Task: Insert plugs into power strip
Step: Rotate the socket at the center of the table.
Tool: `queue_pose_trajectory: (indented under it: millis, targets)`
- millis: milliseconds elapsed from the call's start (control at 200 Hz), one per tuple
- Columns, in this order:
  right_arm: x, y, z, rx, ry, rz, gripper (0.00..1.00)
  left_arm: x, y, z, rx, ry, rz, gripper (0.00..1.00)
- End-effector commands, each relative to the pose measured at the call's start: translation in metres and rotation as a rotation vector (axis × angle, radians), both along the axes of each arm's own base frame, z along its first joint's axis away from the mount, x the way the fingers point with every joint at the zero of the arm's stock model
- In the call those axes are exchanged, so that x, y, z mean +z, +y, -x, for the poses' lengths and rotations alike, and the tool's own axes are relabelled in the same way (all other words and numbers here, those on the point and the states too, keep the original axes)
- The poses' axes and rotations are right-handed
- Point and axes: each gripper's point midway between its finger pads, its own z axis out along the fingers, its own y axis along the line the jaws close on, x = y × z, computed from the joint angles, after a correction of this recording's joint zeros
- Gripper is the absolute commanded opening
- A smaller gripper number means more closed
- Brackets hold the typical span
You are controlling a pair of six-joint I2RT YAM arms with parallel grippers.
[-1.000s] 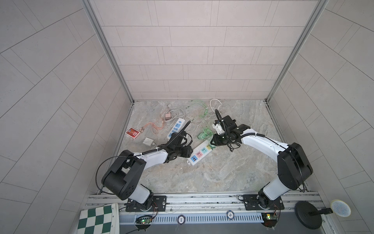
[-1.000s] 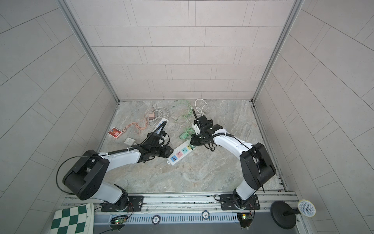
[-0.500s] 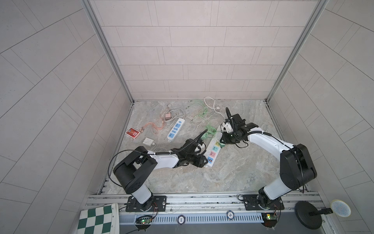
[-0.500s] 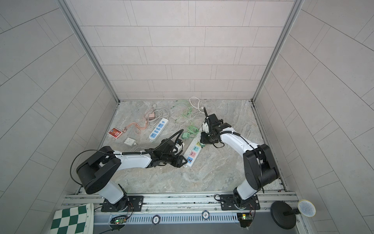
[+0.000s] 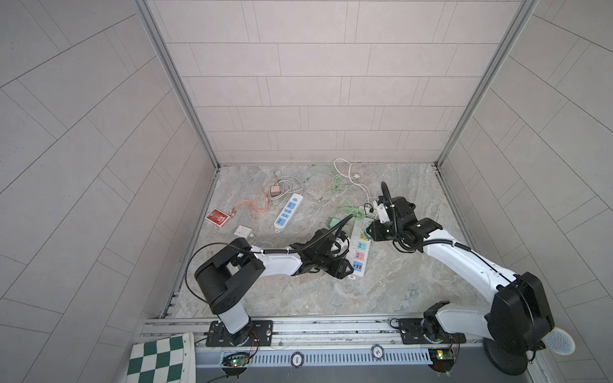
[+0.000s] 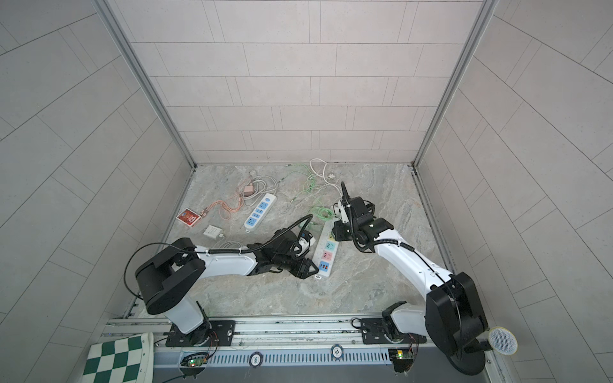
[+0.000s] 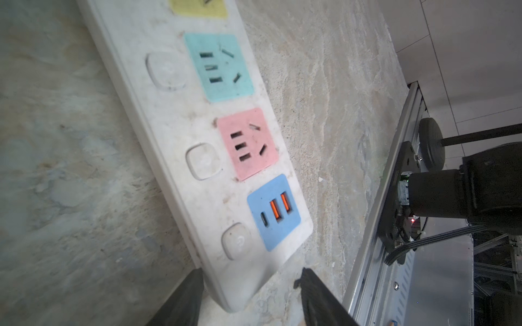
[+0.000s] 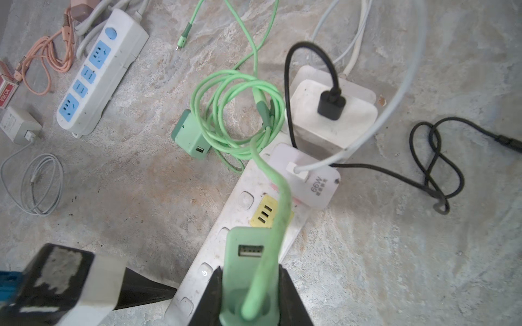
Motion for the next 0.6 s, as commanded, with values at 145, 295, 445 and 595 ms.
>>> queue_pose_trajectory:
  millis: [145,295,445,595]
  targets:
    - [0.002,-0.005,-0.006,-0.071,-0.069,0.03,0.01,0.012,0.023,-0.002,-0.003,-0.073,-0.08,0.65]
    - [-0.002,0.001,-0.005,-0.075,-0.082,0.037,0.01,0.02,0.052,-0.018,0.092,-0.119,-0.122,0.65]
    - [-0.005,0.007,-0.005,-0.084,-0.094,0.04,0.01,0.038,0.081,-0.034,0.215,-0.201,-0.138,0.65]
    - [-0.009,0.015,-0.004,-0.081,-0.107,0.054,0.01,0.057,0.106,-0.043,0.344,-0.289,-0.145,0.7]
